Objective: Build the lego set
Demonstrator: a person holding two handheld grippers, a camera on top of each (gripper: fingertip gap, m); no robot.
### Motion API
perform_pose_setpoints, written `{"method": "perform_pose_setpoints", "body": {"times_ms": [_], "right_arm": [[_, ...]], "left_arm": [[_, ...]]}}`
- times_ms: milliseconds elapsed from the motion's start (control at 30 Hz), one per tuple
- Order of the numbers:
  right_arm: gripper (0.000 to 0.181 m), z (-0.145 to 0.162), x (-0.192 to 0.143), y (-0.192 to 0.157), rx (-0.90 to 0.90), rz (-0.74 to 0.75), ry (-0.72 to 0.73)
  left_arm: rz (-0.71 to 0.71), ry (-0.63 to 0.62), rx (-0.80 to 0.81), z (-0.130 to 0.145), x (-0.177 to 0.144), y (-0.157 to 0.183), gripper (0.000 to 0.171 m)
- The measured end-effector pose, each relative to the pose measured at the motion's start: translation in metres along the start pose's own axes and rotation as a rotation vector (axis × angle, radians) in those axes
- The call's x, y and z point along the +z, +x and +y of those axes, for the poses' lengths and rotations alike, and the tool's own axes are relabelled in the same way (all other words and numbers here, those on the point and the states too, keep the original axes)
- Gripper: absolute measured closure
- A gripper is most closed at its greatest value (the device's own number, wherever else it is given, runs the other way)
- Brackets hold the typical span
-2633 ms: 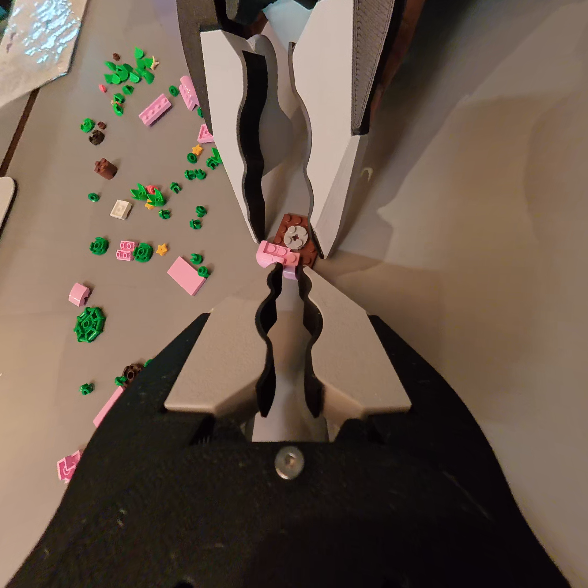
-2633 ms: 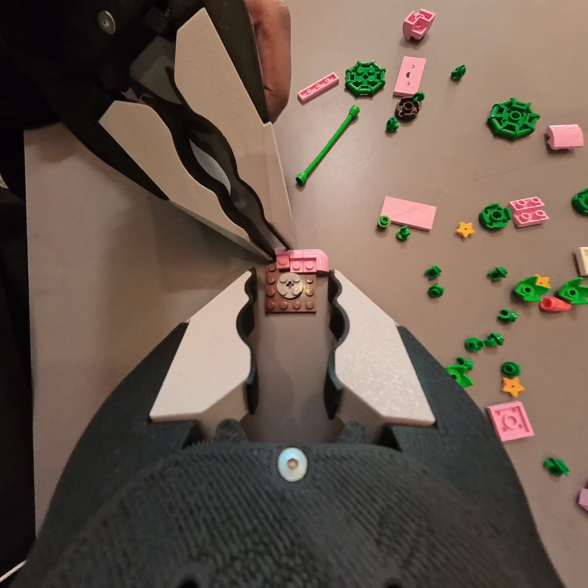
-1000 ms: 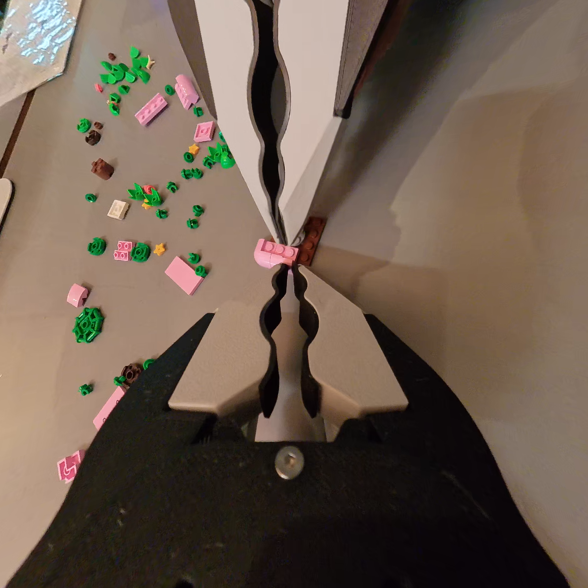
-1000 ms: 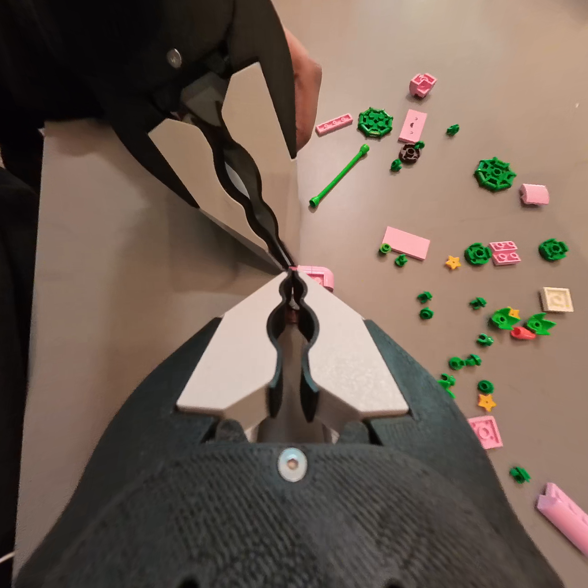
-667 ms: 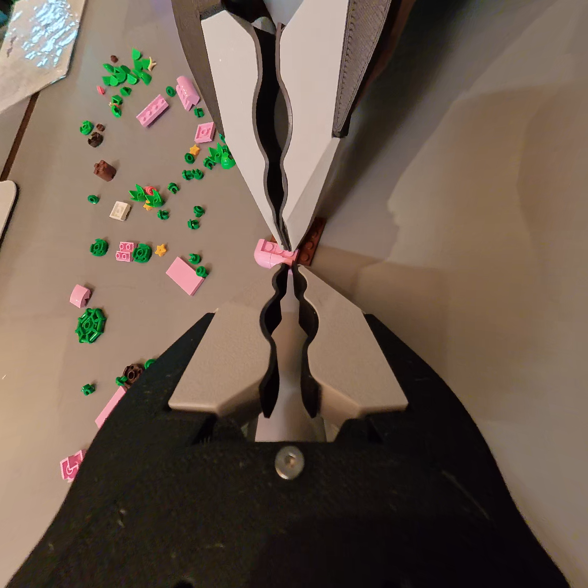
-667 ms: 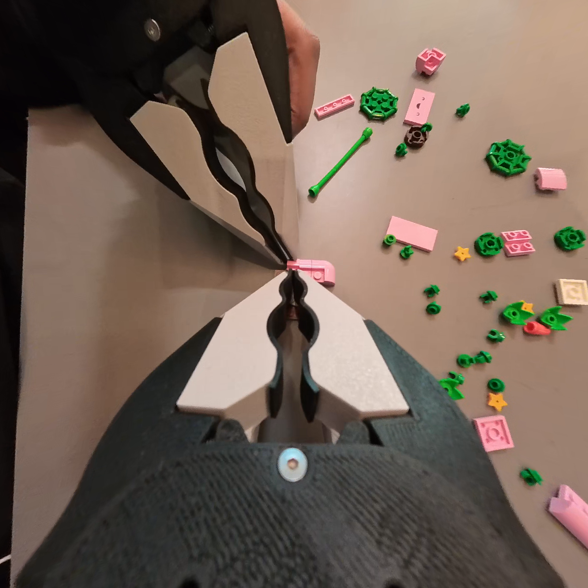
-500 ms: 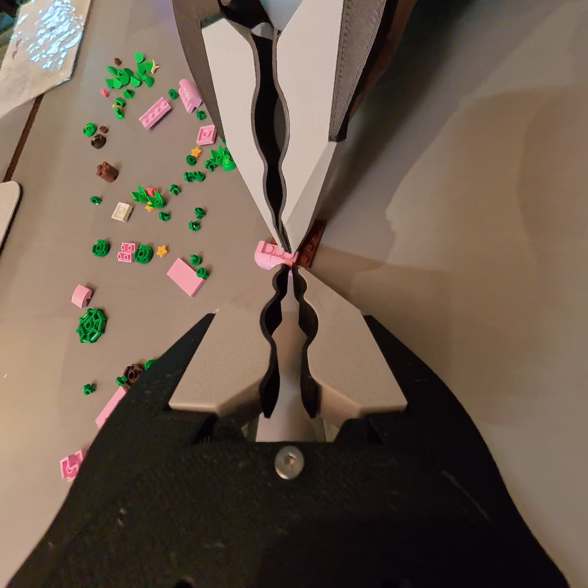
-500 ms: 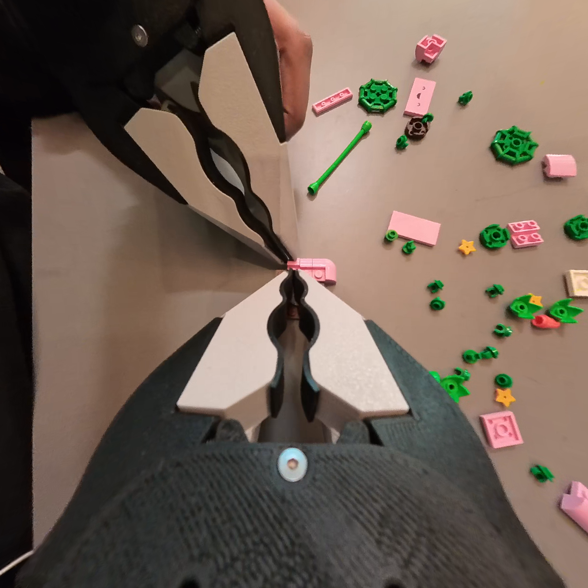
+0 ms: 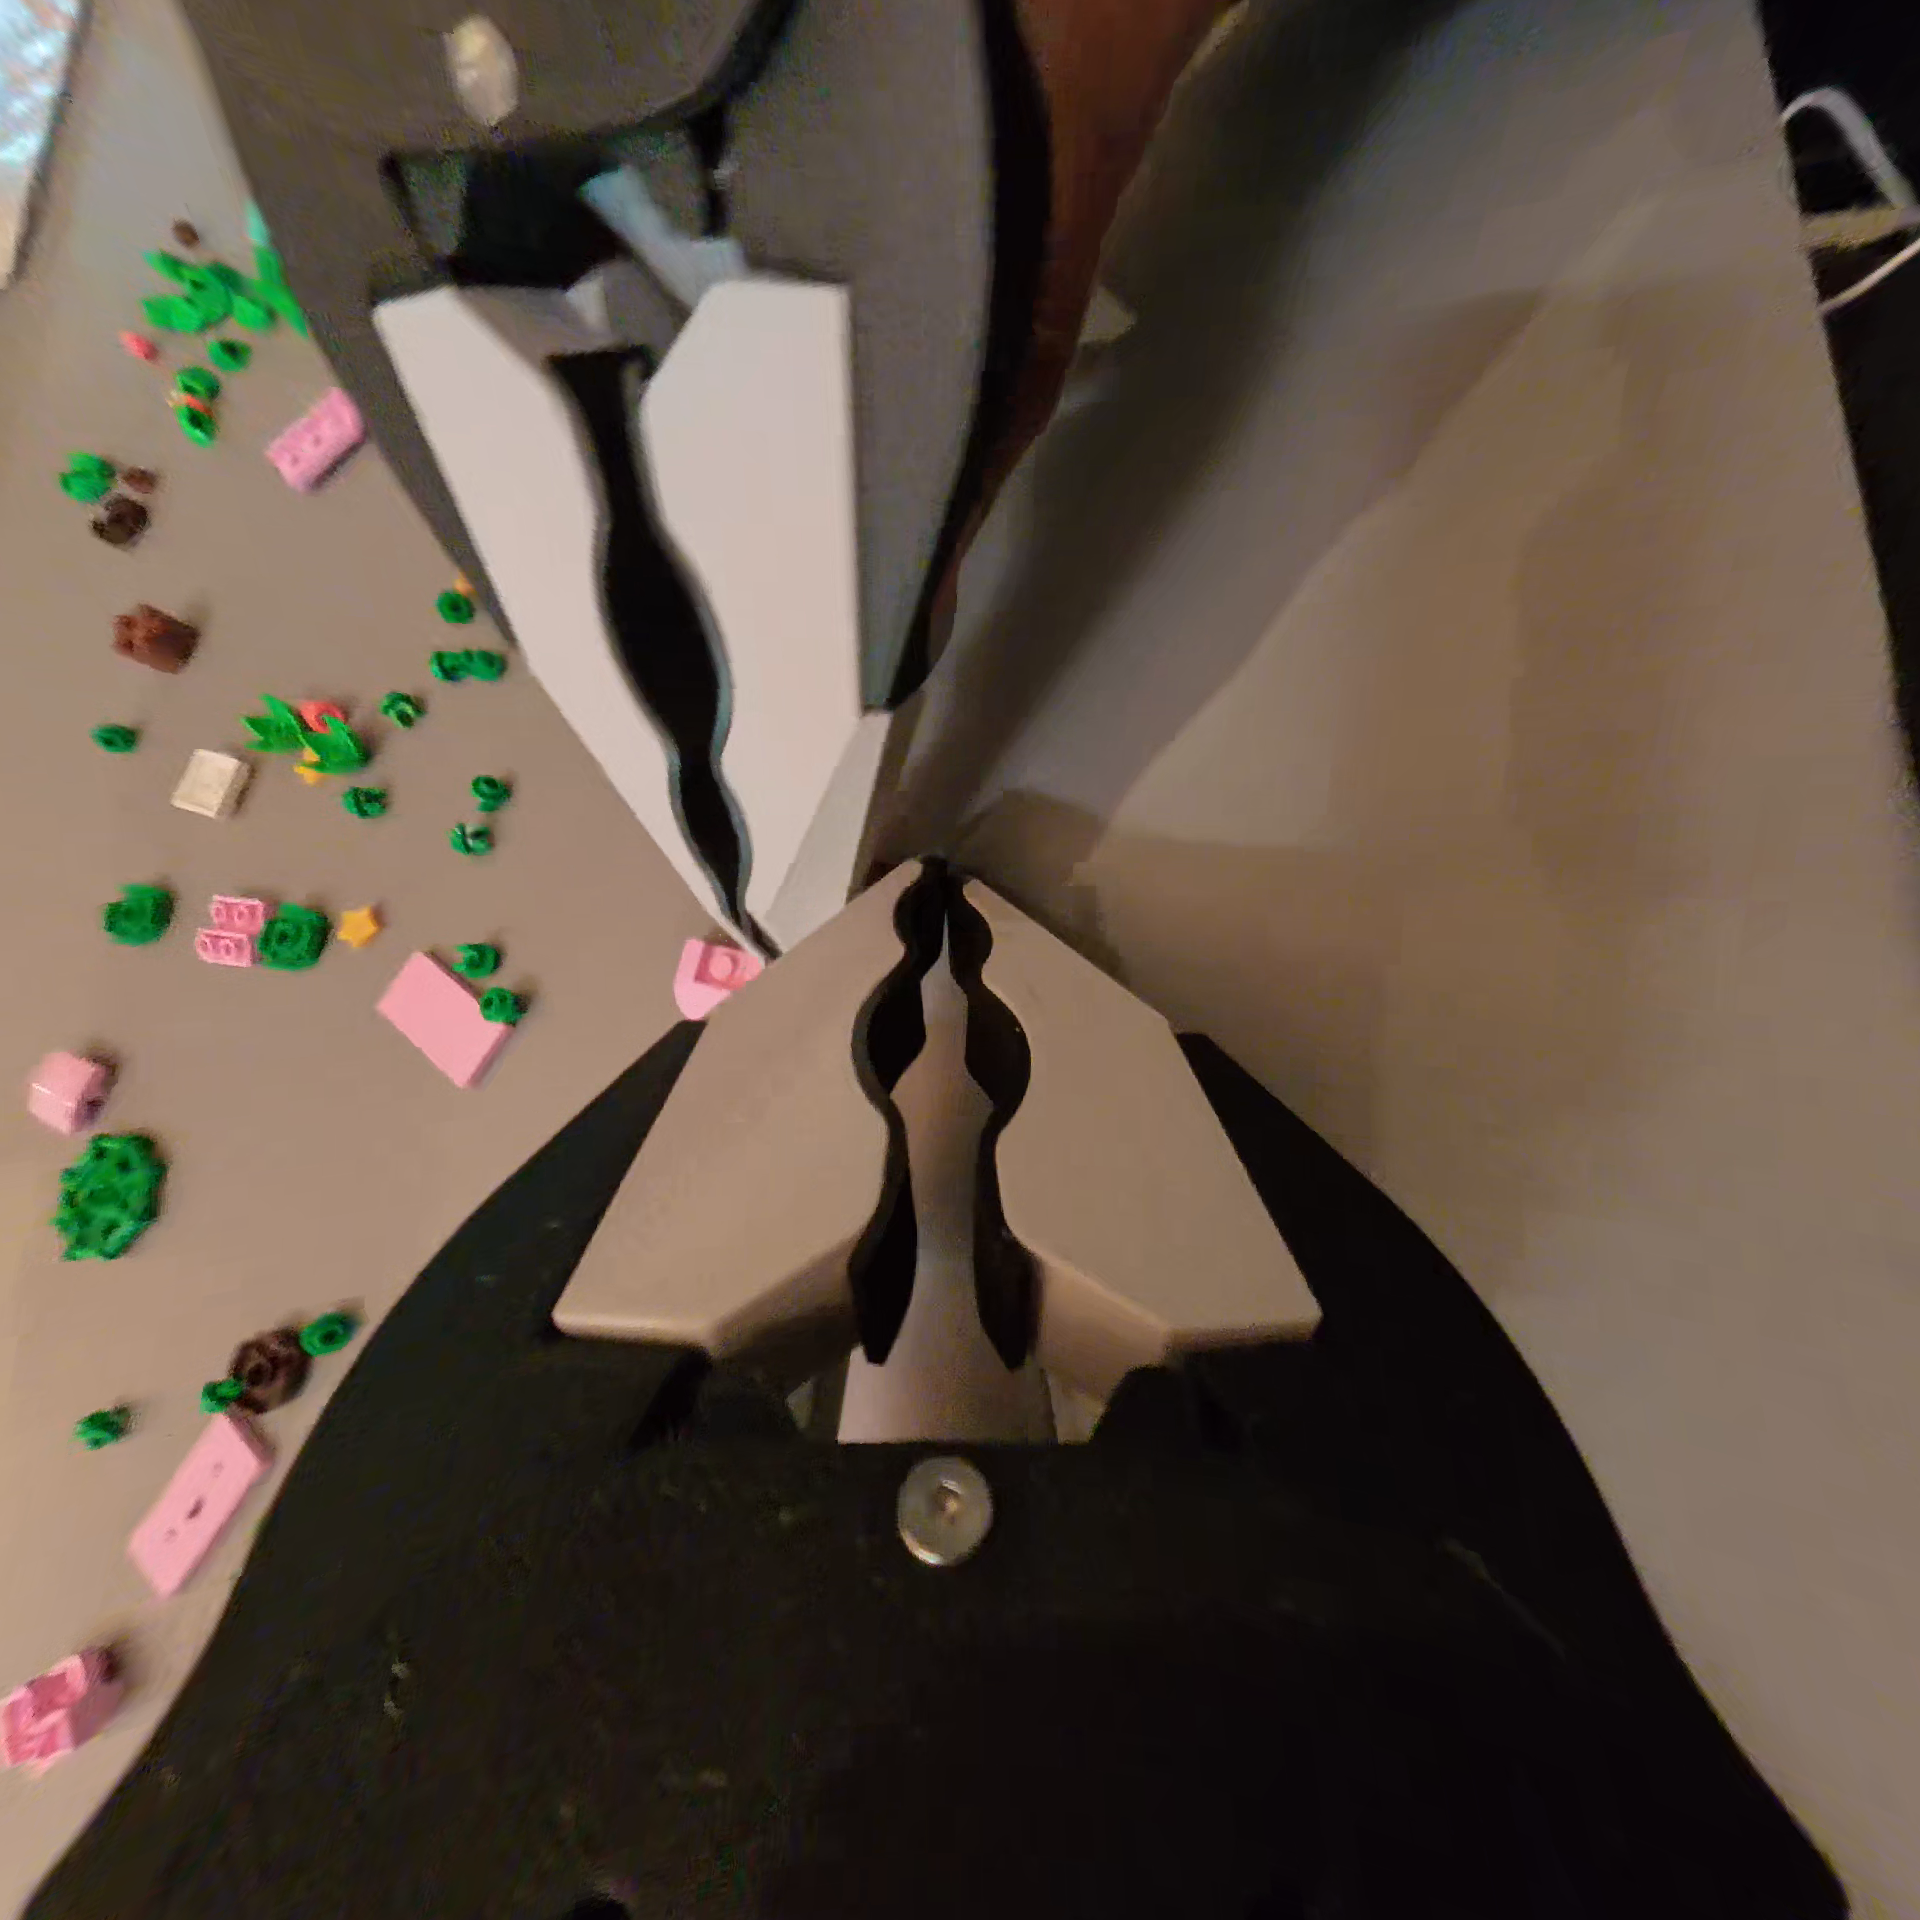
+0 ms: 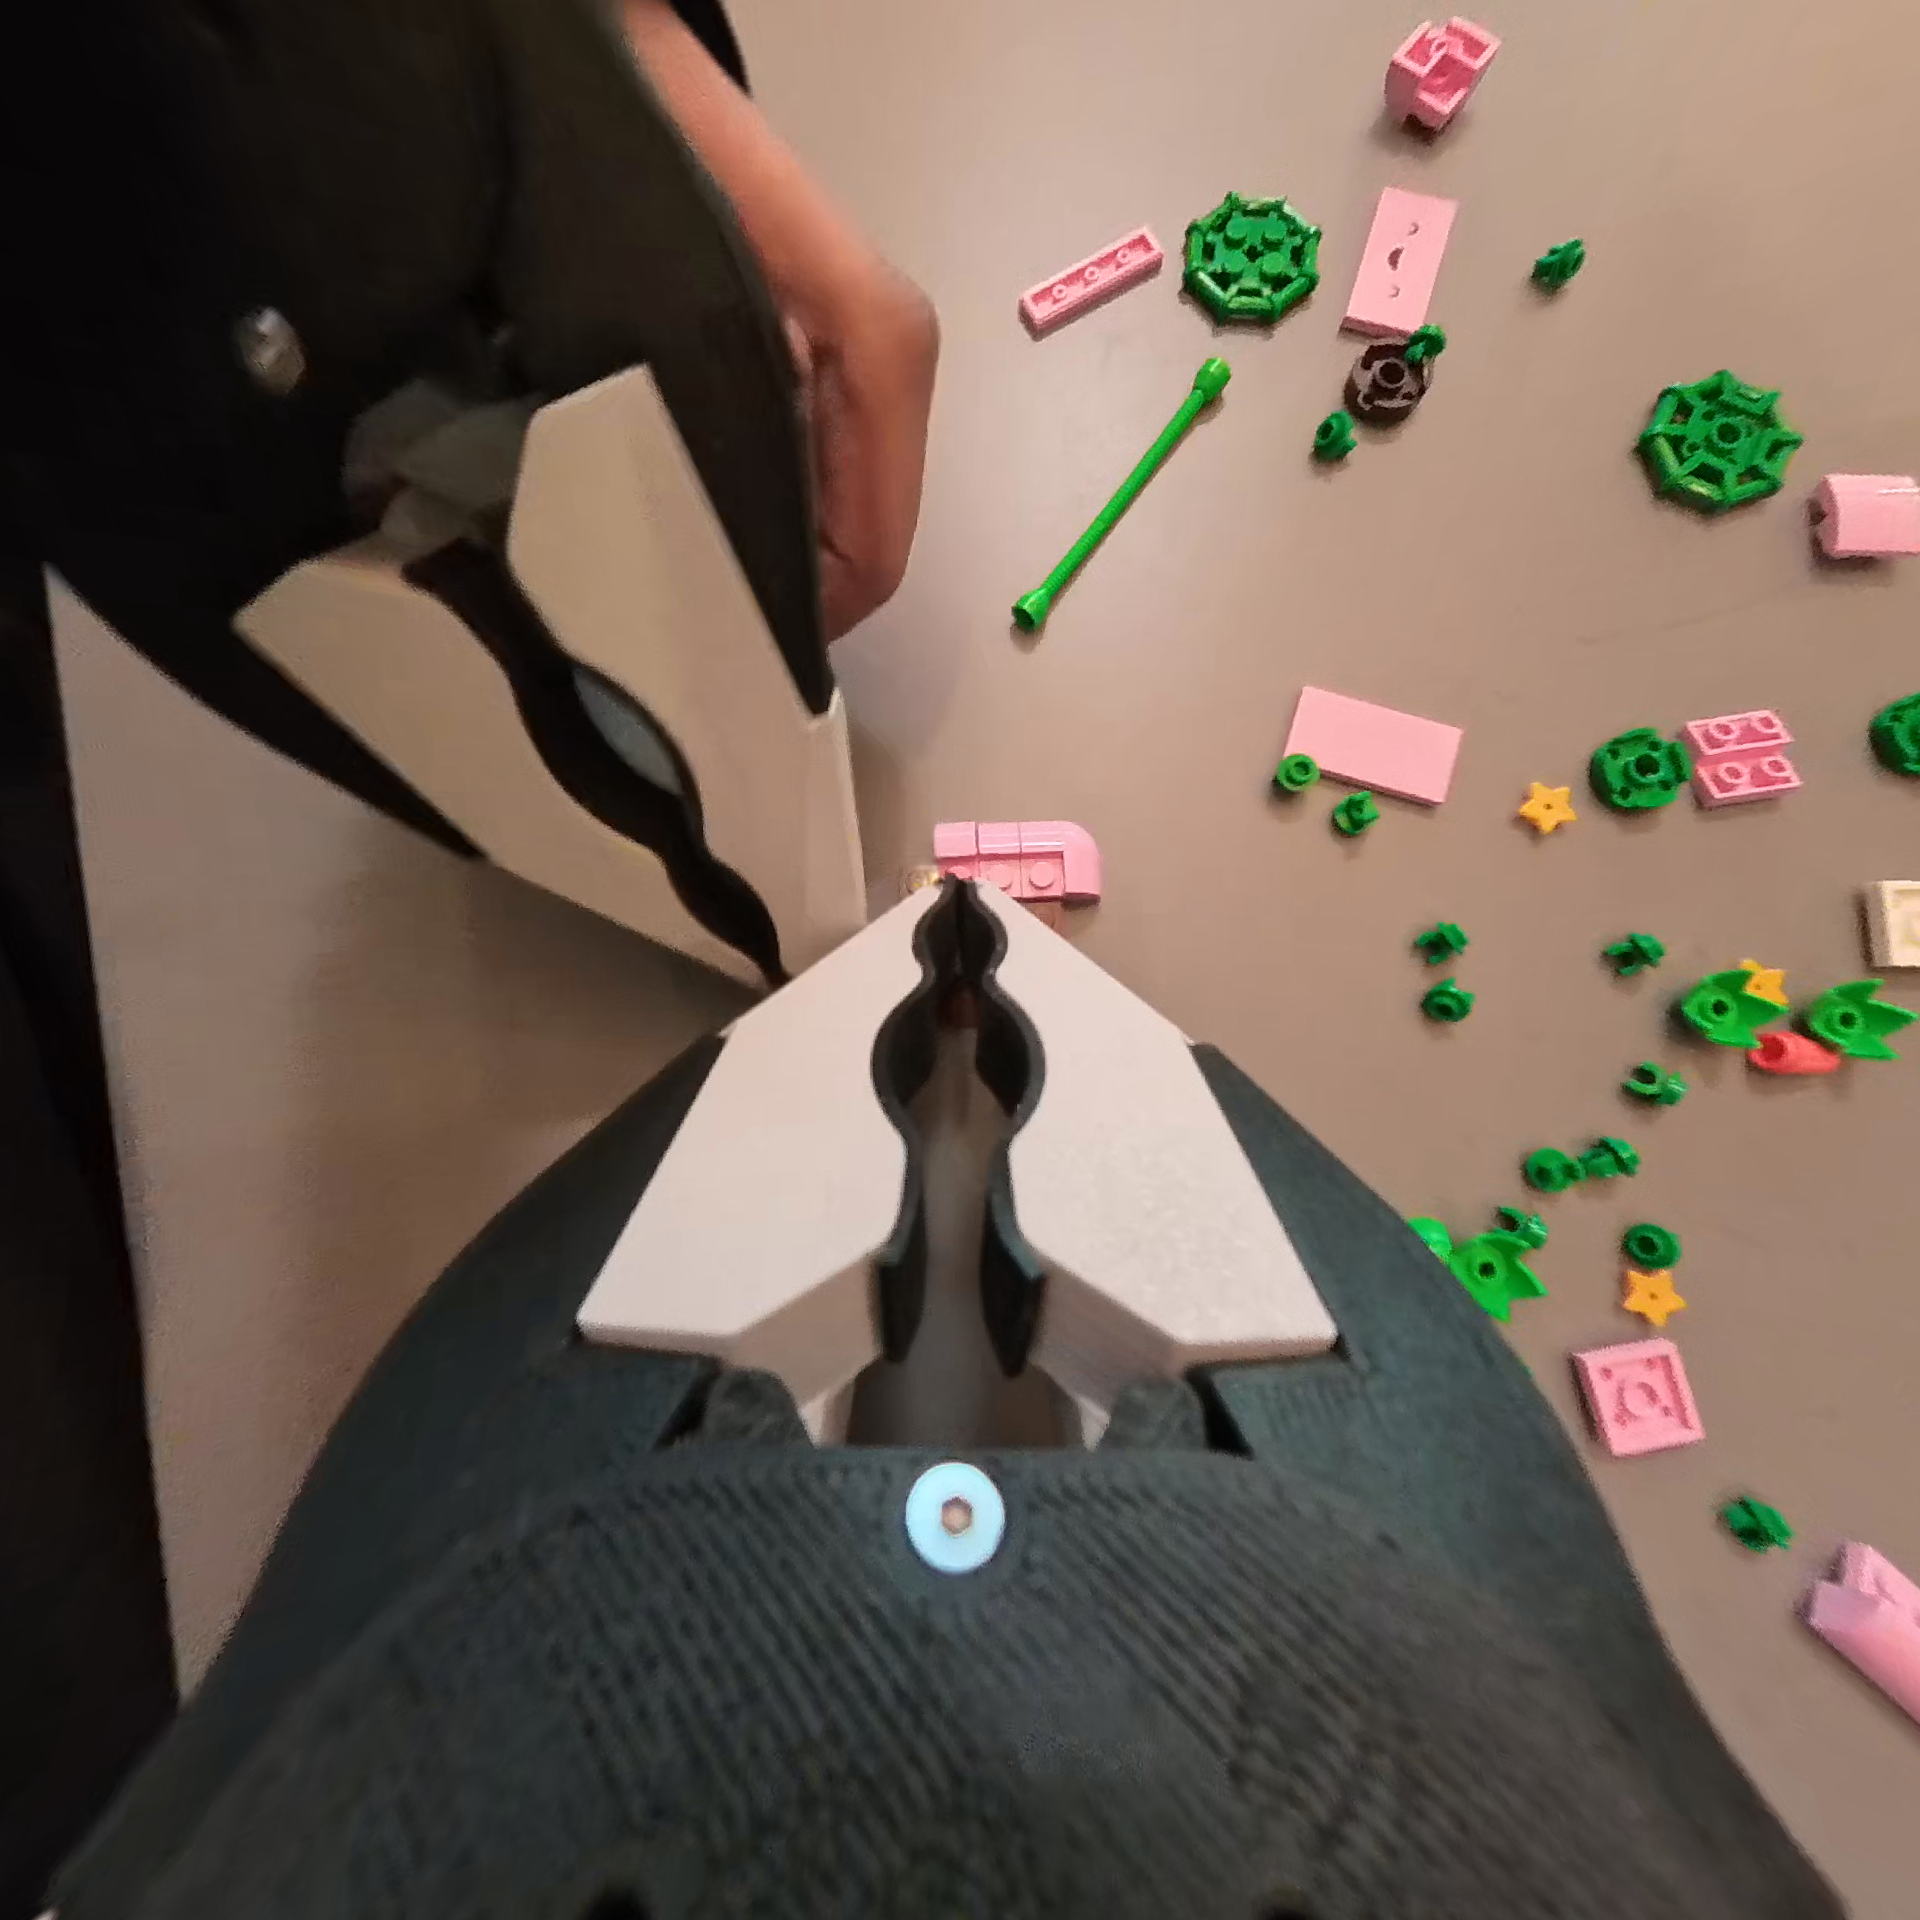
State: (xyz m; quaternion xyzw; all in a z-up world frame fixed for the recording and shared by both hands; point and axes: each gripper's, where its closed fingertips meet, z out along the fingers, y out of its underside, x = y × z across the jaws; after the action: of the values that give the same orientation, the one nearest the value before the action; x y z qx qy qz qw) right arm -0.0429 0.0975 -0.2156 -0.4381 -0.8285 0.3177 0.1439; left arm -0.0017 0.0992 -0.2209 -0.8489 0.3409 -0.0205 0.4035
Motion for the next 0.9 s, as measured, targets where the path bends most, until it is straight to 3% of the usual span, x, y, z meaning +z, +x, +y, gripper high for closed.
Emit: {"method": "perform_pose_setpoints", "body": {"times_ms": [133,233,500,700,900], "right_arm": [[0.181,-0.002,-0.005,-0.001,0.048,-0.087,0.111],[0.181,-0.018,-0.022,0.006,0.102,-0.122,0.234],[0.181,-0.016,-0.01,-0.002,-0.021,-0.055,0.194],[0.181,-0.004,-0.001,-0.003,0.006,-0.07,0.117],[0.181,-0.022,-0.023,0.008,0.005,-0.001,0.24]], "left_arm": [[0.108,0.126,-0.126,-0.005,-0.021,-0.007,0.171],[0.074,0.19,-0.183,-0.004,-0.034,-0.026,0.171],[0.032,0.074,-0.167,0.015,-0.025,-0.031,0.171],[0.015,-0.006,-0.135,0.024,-0.016,-0.028,0.171],[0.011,-0.012,-0.131,0.025,-0.016,-0.028,0.171]]}}
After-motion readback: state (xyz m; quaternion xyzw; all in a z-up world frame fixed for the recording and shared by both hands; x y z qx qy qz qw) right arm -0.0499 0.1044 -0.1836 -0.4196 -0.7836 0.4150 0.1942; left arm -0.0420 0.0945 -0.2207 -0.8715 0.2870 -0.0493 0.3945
